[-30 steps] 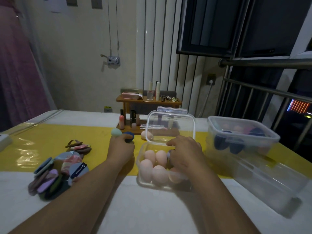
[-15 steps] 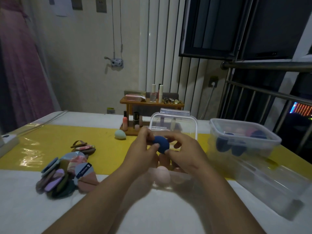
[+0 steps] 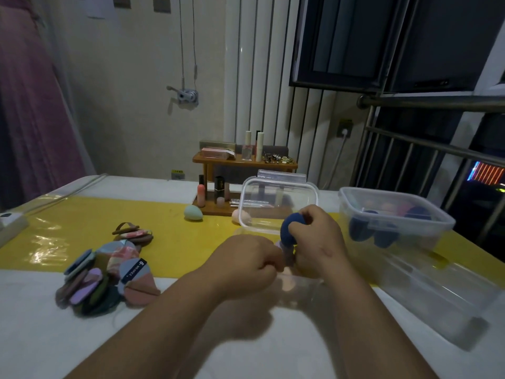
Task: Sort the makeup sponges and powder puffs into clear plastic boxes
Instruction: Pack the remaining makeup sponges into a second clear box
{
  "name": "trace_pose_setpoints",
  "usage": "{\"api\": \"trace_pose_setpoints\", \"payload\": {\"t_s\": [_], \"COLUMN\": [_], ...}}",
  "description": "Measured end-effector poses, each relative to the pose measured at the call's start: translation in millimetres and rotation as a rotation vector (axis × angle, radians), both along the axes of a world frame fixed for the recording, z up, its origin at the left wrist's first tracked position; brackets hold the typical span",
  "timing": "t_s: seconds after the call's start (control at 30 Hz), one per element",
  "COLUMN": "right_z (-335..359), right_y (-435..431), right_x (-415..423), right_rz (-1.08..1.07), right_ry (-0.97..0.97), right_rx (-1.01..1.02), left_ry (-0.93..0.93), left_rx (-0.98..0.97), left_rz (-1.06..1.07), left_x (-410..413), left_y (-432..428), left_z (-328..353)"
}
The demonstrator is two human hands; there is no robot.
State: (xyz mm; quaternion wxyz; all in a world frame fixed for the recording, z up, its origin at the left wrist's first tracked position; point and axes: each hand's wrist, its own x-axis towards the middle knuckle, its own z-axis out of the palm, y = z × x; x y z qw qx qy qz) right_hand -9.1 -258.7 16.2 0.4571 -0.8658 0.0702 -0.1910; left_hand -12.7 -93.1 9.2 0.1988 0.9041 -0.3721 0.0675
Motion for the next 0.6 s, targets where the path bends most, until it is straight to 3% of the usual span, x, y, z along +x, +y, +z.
{"api": "trace_pose_setpoints", "payload": {"t_s": [0.2,0.43,0.6], "right_z": [3.4,6.9,23.7], "right_y": [2.3,3.8,-5.2], "right_x": [-2.8,-7.3,-13.3], "right_rz": [0.026,0.059,-0.034], "right_ry": [0.014,0.017,0.184], "right_rx": [0.056,0.062,-0.212], "left_ry": [0.052,-0.063,-0.145], "left_rx": [0.089,0.234,0.219], "left_rz": [-0.033,-0.039,-0.006], "left_x": [0.2,-0.6,1.5], "left_y": [0.0,-3.9,-3.0], "left_z": [-1.2,-1.6,-11.4]}}
